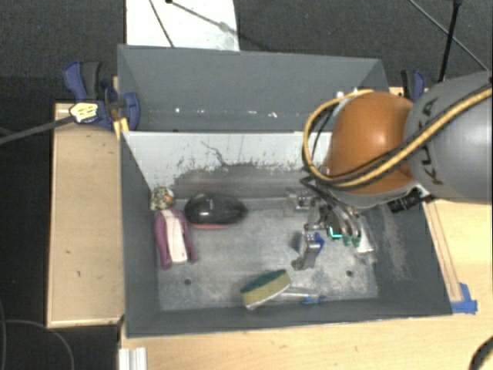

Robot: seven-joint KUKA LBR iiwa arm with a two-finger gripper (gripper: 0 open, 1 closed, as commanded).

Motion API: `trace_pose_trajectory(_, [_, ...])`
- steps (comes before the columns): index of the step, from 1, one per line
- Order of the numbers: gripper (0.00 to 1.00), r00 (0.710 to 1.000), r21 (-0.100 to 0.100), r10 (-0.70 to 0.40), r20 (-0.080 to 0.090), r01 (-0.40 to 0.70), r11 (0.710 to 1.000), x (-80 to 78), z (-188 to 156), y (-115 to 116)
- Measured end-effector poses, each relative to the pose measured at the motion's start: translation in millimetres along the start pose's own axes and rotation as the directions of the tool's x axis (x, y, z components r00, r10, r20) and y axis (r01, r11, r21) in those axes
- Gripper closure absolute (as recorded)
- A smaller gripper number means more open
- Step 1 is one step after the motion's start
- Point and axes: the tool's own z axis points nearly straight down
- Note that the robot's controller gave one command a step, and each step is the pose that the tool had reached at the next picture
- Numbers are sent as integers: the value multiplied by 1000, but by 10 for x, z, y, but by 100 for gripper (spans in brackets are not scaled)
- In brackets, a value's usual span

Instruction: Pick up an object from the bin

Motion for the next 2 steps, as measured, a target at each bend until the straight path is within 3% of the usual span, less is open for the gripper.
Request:
trace_pose_trajectory(1, [0,990,4,-137,15,137,991,419,996,-22])
trace_pose_trajectory(2, [100,991,4,-134,14,134,991,423,992,-22])
